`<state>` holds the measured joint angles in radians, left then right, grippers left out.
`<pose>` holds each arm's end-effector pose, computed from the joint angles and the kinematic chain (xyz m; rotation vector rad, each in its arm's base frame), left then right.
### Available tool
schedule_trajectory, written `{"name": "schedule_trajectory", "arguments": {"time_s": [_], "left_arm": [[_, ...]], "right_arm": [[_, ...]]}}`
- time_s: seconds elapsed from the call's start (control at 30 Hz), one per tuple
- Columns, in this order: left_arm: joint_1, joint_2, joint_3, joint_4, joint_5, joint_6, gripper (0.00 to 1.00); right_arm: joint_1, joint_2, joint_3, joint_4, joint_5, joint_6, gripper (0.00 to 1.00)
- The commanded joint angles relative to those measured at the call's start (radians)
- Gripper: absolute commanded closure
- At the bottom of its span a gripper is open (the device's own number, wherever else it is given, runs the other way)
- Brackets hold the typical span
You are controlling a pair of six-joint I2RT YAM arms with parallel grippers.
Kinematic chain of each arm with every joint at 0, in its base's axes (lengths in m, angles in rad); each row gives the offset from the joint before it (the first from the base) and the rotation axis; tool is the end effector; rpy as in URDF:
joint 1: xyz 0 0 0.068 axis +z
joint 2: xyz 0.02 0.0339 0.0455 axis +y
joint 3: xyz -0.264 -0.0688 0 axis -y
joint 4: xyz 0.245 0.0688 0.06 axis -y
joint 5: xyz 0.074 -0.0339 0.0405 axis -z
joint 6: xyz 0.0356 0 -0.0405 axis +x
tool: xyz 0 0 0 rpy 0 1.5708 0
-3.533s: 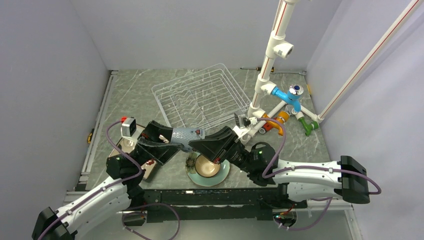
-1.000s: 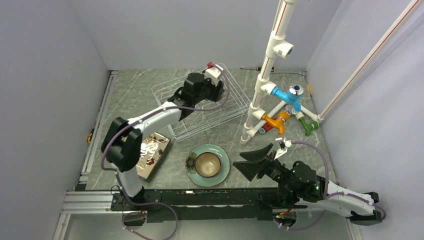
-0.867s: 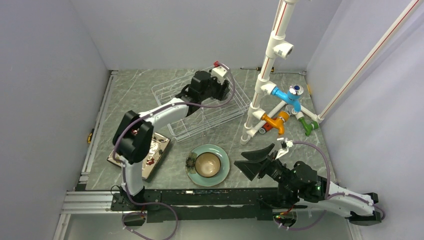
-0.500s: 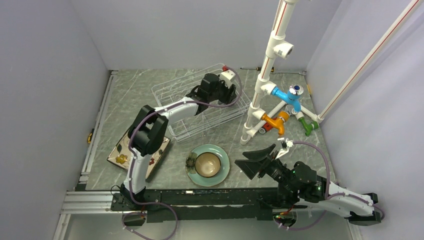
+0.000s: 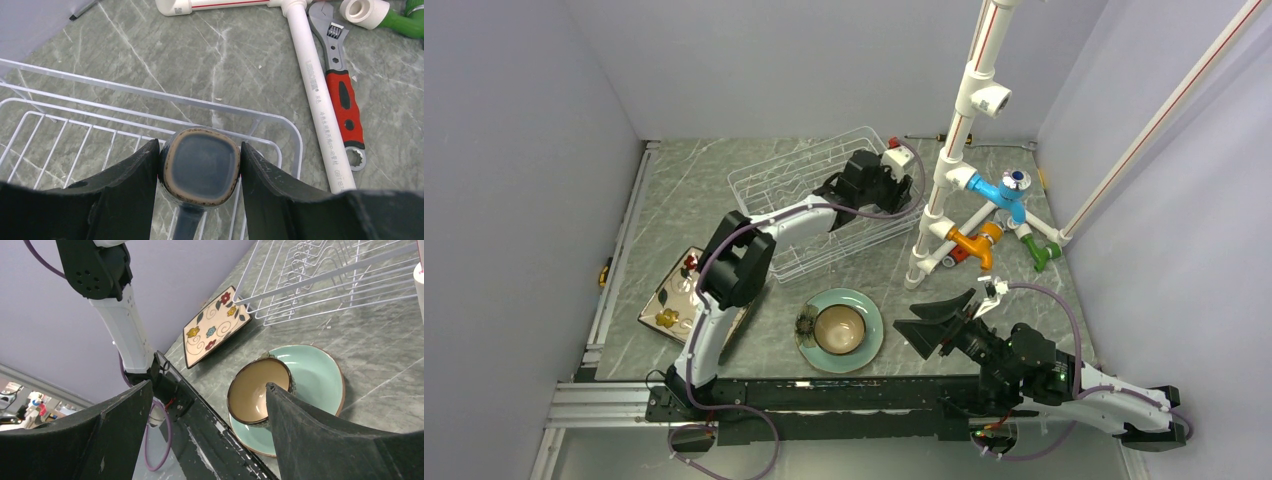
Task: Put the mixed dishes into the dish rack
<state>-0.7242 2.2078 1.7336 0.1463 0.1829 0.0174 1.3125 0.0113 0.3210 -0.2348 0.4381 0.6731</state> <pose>0.3894 -0.3531 0.2321 0.8228 1.7643 -0.6486 0.0343 0.0706 0.2562 -0.1380 1.6348 1.2461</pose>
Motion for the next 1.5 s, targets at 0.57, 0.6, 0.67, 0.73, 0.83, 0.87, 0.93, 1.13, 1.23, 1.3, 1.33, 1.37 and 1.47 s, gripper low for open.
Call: {"name": "schedule_trajectory", "arguments": {"time_s": [0.57,0.6,0.67,0.73,0.83,0.87,0.93,1.13,1.23,1.3,1.33,1.37,1.47], "left_arm": [[-0.024,-0.1,-0.182,0.128,-0.049,-0.01,1.0],[-0.024,-0.104,-0.186,0.13,-0.045,-0.011,1.0],[-0.024,-0.102,-0.171,0.104,-0.046,-0.004,1.0],[-0.023,-0.104,-0.171,0.105,-0.042,-0.005,1.0],[-0.022,-0.088,-0.157,0.109,-0.017,-0.01,1.0],[-0.022,-0.077,-0.145,0.102,-0.005,-0.029,1.0],[-0.023,-0.059,-0.13,0.106,0.02,-0.069,1.0],[-0.022,-0.054,-0.125,0.104,0.023,-0.11,0.67],[-0.021,-0.065,-0.11,0.069,0.017,-0.089,0.54],[-0.021,-0.074,-0.097,0.031,0.007,-0.077,0.42],[-0.019,-0.085,-0.097,0.021,0.007,-0.074,0.37],[-0.016,-0.095,-0.102,0.015,0.008,-0.069,0.32],[-0.008,-0.134,-0.112,-0.014,-0.015,-0.075,0.16]], "right_arm": [[0.001,-0.035,0.025,0.034,0.019,-0.011,0.16],[0.001,-0.038,0.023,0.038,0.019,-0.01,0.16],[0.001,-0.041,0.017,0.045,0.02,-0.004,0.16],[0.001,-0.041,0.014,0.046,0.02,0.004,0.16],[0.001,-0.035,0.017,0.038,0.016,0.012,0.16],[0.0,-0.033,0.019,0.035,0.017,0.011,0.16],[0.002,-0.03,0.022,0.031,0.022,0.011,0.16],[0.001,-0.025,0.024,0.025,0.035,0.012,0.16],[0.001,-0.024,0.023,0.018,0.034,0.016,0.16],[0.0,-0.023,0.023,0.008,0.04,0.022,0.16],[0.002,-0.022,0.025,0.005,0.043,0.024,0.16],[0.002,-0.021,0.026,0.0,0.042,0.024,0.16],[0.001,-0.014,0.038,-0.022,0.042,0.02,0.15]]}}
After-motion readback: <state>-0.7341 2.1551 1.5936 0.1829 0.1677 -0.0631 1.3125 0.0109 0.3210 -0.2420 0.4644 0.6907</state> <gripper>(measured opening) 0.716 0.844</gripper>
